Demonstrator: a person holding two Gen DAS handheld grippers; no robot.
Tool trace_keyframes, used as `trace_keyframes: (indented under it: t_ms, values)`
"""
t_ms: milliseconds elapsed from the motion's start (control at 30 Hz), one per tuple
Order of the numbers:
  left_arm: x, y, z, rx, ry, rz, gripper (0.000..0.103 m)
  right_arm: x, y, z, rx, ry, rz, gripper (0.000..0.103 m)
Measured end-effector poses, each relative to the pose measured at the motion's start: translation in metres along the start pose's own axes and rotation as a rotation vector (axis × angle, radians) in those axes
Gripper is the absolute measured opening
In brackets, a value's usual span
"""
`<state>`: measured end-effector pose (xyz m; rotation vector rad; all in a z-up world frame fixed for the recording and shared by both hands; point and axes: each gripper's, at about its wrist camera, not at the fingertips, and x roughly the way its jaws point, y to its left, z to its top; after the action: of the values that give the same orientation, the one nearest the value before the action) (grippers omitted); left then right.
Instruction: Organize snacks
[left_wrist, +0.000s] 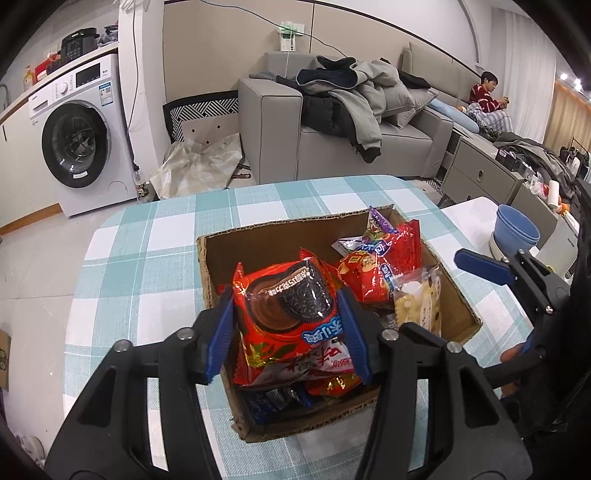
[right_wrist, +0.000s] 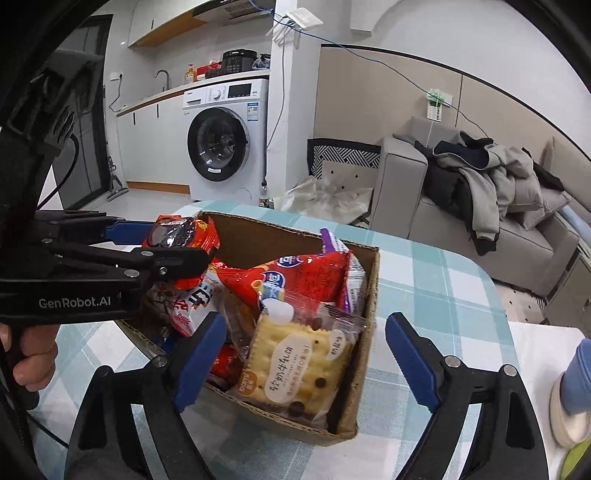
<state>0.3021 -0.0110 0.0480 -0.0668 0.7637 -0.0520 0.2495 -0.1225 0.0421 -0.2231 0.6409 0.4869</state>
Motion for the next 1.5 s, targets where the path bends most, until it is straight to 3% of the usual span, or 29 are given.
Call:
trace_keyframes:
  t_ms: [167,233,400,500,1000,1300,1500]
  values:
    - [0.002,0.003,-0.001,-0.019,0.011,-0.007,0.066,-0.009,-0.009,-0.006,0.028,-0.001,-0.014,0.097]
    - [-0.002,0.005,-0.002,-0.038,0.005,-0.013,0.084,-0.013,-0.011,-0.008,0.034,-0.006,-0.024,0.098]
    - [-0.016,0.006,-0.008,-0.045,-0.007,-0.015,0.086,-0.025,-0.016,-0.018,0.076,-0.012,-0.008,0.102]
    - [-0.029,0.008,-0.017,-0.050,-0.029,-0.002,0.102,-0.033,-0.017,-0.024,0.102,-0.021,0.008,0.102]
    - [-0.068,0.016,-0.086,-0.083,-0.100,0.032,0.102,-0.068,0.001,-0.059,0.127,-0.104,0.091,0.103]
    - [-0.066,0.010,-0.124,-0.081,-0.131,0.095,0.102,-0.075,0.000,-0.079,0.138,-0.149,0.107,0.103]
    - [-0.057,0.012,-0.142,-0.083,-0.160,0.187,0.102,-0.079,0.000,-0.089,0.120,-0.202,0.087,0.103]
